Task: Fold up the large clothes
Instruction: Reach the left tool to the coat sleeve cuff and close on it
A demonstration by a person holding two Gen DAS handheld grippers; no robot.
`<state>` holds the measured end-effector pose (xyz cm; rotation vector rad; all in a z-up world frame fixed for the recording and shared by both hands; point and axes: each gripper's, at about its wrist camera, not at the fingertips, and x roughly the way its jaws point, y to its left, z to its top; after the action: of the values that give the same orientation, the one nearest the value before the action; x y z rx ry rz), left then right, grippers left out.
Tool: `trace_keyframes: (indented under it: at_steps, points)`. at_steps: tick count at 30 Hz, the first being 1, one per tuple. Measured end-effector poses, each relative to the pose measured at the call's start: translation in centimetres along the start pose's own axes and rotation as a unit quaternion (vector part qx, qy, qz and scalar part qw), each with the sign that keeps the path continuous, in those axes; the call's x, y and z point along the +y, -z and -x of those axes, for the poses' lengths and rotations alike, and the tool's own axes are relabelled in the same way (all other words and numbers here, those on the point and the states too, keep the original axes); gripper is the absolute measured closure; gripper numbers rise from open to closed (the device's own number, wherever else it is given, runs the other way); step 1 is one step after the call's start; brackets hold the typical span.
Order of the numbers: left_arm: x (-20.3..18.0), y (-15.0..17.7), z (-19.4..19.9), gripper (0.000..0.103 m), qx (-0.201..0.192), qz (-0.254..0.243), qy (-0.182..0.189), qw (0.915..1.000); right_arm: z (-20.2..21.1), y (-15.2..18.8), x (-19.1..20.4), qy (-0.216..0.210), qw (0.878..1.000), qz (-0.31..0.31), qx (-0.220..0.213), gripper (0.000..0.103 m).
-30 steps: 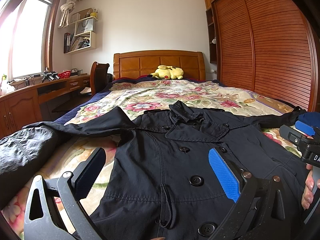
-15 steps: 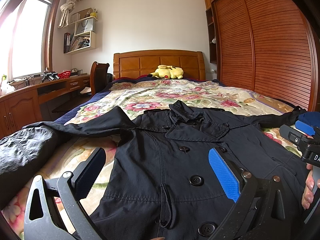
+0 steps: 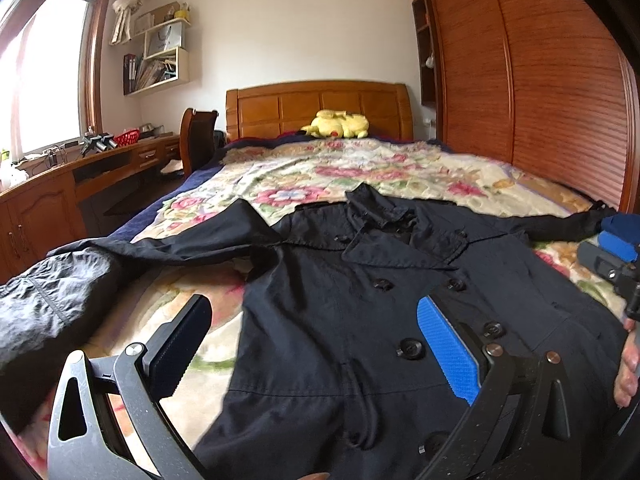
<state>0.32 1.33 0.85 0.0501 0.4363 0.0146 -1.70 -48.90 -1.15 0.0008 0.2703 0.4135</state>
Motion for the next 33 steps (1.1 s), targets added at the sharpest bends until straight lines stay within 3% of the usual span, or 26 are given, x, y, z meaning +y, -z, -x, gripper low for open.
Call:
trace_keyframes:
  at_steps: [7,14,28,33]
  points:
    - [1.7,0.0,-1.5,0.0,0.043,0.001,-0.004,0.9991,-0.7,-1.1,2.8,-0.028,0.999,0.034,0.013,0.0]
    - [3.9,-0.5,-1.2,0.0,0.049,0.004,-0.011,0.9987,-2.9,-2.4,4.9,-0.046,0.997,0.055,0.037,0.0]
    - [10.4,-1.8,-2.3,0.0,0.086,0.018,-0.027,0.9958,-5.2,-6.2,6.5,-0.063,0.997,0.037,0.029,0.0]
    - [12.2,-2.5,-3.5,0.0,0.097,0.03,-0.02,0.9946,-6.8,-5.6,6.9,-0.08,0.996,0.026,0.026,0.0]
